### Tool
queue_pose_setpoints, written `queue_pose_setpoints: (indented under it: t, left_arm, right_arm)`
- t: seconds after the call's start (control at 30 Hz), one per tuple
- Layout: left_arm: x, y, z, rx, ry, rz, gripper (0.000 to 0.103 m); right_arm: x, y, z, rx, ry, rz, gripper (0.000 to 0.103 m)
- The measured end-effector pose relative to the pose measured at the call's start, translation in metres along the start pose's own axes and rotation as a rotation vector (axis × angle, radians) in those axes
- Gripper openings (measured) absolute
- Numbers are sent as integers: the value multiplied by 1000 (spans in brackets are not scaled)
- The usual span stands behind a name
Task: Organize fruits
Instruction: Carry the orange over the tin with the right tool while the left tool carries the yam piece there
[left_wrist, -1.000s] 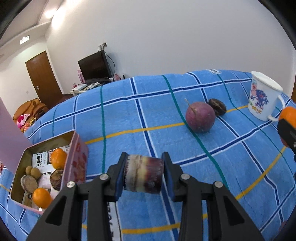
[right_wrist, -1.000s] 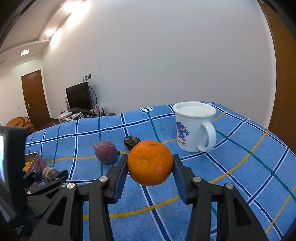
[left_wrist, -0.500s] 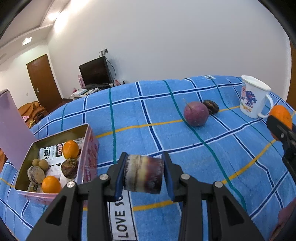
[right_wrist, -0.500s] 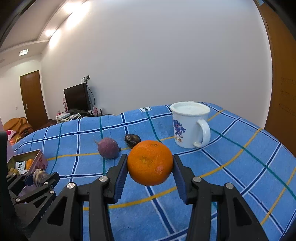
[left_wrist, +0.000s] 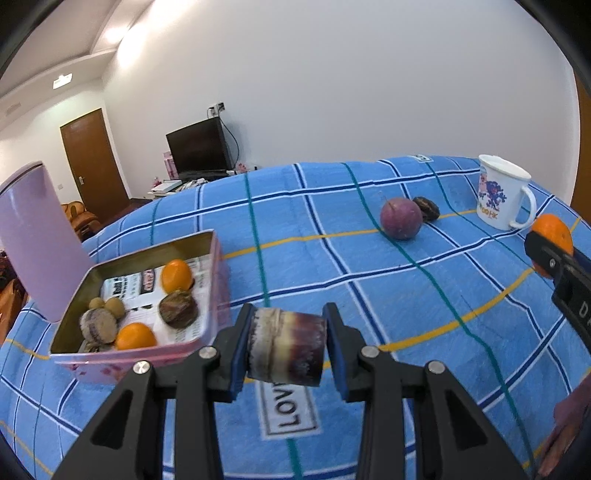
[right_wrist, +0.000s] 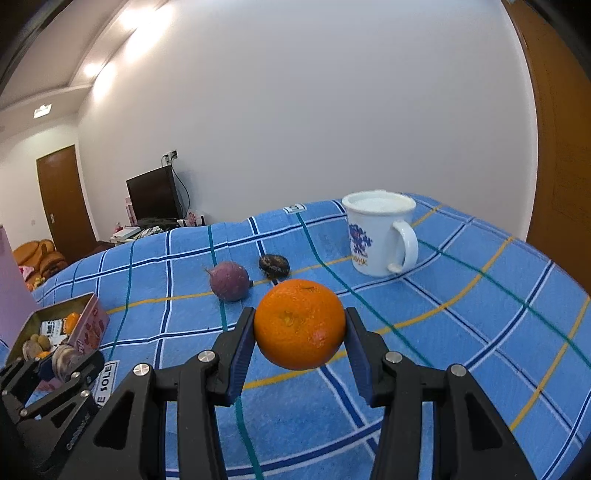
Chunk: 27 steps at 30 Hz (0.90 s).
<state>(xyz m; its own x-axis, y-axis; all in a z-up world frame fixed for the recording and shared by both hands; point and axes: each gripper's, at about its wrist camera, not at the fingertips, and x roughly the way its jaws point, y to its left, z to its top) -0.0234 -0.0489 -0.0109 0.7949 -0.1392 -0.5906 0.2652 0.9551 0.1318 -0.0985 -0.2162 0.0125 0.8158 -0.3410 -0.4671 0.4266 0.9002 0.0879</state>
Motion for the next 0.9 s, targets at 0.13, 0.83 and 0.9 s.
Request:
queue_pose_setpoints:
  t: [0.13, 0.83, 0.9]
  left_arm:
    - [-7, 14, -7, -21, -4, 9, 39]
    - [-25, 34, -6, -47, -42, -17, 39]
    - [-27, 37, -3, -47, -49, -21, 39]
  right_arm:
    - [-4, 6, -4, 2, 9, 13, 49]
    - [-20, 53, -17, -32, 31, 139, 49]
    - [-19, 57, -15, -30, 35, 154, 49]
